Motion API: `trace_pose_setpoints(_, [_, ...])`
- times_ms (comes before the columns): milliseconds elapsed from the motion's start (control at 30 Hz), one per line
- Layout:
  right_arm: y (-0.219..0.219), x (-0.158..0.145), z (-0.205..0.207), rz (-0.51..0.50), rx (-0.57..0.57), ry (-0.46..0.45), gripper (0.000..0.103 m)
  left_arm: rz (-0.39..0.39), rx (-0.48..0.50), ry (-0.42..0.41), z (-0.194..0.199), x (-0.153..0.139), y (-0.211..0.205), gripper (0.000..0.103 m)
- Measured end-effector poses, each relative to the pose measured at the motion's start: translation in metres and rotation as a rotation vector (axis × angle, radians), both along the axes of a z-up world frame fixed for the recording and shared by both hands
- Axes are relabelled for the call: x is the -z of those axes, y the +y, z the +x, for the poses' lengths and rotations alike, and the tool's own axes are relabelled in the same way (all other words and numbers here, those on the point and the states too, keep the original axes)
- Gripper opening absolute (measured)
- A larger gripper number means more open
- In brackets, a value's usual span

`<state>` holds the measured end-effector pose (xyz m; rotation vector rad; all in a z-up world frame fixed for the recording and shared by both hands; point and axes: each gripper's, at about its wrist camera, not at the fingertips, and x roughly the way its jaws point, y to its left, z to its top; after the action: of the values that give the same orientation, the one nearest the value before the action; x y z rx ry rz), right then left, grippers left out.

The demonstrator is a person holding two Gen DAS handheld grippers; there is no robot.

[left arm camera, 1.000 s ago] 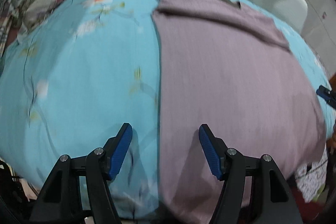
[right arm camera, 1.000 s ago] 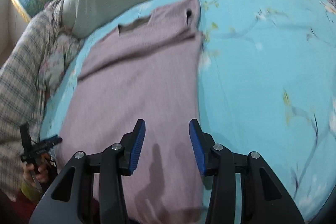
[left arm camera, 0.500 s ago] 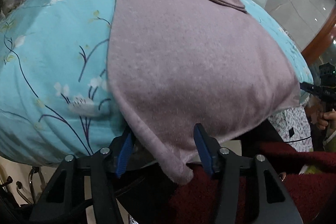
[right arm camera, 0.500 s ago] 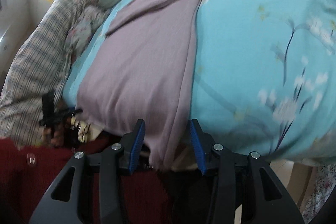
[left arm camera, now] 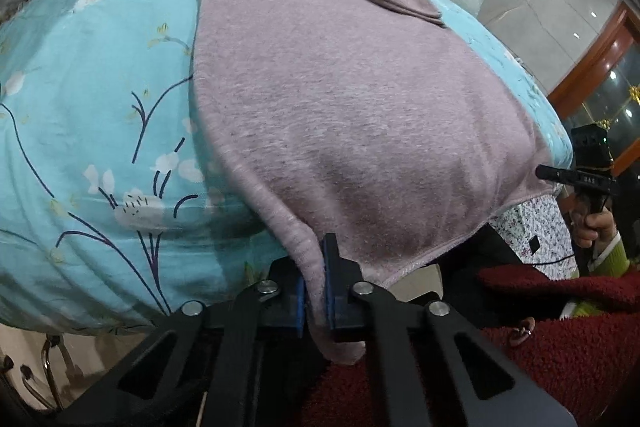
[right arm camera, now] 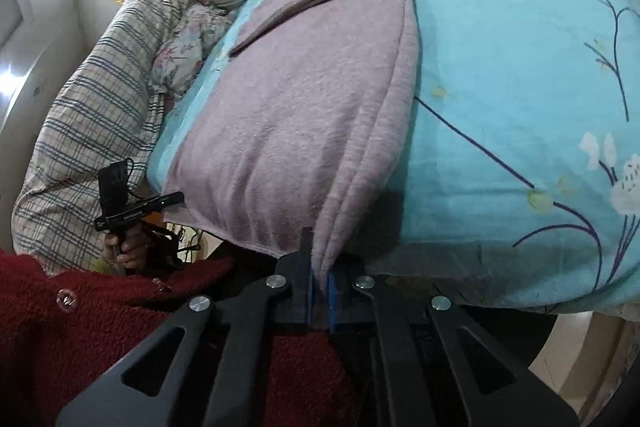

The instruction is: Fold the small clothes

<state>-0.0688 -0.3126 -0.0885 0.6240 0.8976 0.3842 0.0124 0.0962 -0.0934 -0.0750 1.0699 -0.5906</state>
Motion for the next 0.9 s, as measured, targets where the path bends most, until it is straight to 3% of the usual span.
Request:
trace_pose_setpoints(267, [-0.011,-0.036,0.006,0.169,-0.015,-0.165,0.006,-0.205,-0.05,-0.078,-0.008,-0.04,0.028,0.003])
trace_pose_setpoints(467, [-0.037,-0.078,0.033,0.219,0.058,-0.312,0.006,-0.325,-0.1,-0.22,0.019,-0.094,0.038,0.004])
trace_pose_setpoints(700, [-0.077,-0.111,0.113,0.156,0.191,-0.374,0.006,-0.365,-0.201,-0.359,0.099,-0.14,0.031,0.004])
trace_pose_setpoints(900, [-0.121,-0.124,0.201,0.084,0.307,-0.325,0.006,-0.269,-0.29,-0.365,0.2,-0.155,0.012,0.004])
